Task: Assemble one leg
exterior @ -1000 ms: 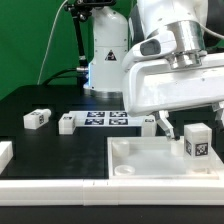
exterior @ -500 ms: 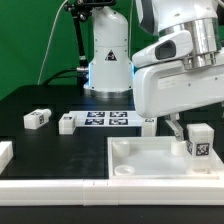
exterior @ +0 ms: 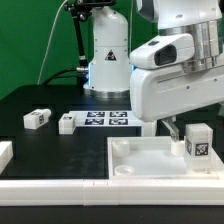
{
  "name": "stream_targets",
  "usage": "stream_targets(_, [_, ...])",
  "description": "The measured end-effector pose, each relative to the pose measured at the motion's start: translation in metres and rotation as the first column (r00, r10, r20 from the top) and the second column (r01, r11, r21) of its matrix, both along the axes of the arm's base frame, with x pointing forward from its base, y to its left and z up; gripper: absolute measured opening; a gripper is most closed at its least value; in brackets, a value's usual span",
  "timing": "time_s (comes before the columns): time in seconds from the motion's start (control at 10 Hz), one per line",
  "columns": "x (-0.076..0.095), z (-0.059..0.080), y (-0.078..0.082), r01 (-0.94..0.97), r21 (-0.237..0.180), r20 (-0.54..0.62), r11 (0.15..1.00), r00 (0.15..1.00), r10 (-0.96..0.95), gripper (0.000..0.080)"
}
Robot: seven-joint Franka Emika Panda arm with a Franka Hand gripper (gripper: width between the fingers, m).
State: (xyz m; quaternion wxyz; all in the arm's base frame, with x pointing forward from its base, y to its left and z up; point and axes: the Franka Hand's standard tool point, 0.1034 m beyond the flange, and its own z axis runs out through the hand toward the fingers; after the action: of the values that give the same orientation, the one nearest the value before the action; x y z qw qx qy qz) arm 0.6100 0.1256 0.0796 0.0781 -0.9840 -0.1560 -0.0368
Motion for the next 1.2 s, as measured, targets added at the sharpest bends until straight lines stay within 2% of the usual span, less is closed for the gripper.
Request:
stream_targets(0.1, [0.000, 0.000, 0.000, 0.012, 0.000, -0.002, 1.000, 1.000, -0.012, 0.0649])
stream_targets(0.2, [0.001, 0.000, 0.002, 0.129, -0.001, -0.020, 0.992, 0.991, -0.129, 0.0649])
stream_targets(0.3, [0.004, -0.001, 0.002, 0.151, -0.005, -0.024, 0.988, 0.988, -0.151, 0.0649])
stream_targets(0.5, [0.016, -0.001, -0.004, 0.169, -0.008, -0.014, 0.986, 0.985, -0.169, 0.0649])
stream_targets(0.7, [0.018, -0.002, -0.012, 0.157, -0.013, -0.009, 0.987, 0.987, -0.157, 0.0649])
stream_targets(1.0, [0.019, -0.001, -0.011, 0.160, -0.010, -0.008, 0.987, 0.987, -0.160, 0.0649])
stream_targets(1.2, [0.019, -0.001, -0.011, 0.158, -0.010, -0.008, 0.987, 0.987, -0.158, 0.0375])
